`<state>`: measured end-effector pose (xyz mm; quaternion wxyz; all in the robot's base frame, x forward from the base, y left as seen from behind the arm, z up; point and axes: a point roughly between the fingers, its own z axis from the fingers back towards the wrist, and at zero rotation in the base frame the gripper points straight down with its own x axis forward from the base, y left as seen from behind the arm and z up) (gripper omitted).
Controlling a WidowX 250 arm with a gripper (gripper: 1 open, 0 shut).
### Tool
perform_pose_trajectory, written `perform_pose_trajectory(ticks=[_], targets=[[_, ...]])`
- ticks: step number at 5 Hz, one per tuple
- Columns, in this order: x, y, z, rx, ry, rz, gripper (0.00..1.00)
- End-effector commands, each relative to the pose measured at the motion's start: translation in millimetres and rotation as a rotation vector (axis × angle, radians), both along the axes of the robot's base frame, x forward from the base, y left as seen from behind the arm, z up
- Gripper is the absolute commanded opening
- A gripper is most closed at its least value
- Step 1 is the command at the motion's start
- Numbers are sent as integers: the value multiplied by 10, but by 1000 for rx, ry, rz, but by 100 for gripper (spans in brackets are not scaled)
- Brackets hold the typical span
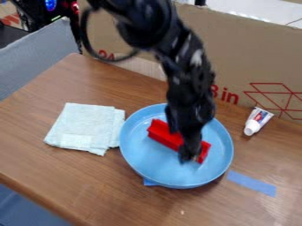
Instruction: Move the red object from the cloth to the blue plate
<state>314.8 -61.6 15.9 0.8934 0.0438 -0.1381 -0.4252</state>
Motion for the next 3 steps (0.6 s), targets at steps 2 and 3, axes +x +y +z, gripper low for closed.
perform_pose_trajectory(ticks=[2, 3], targets=[[24, 271, 707, 1, -139, 54, 0], [-64, 233, 506, -28, -104, 73, 0]])
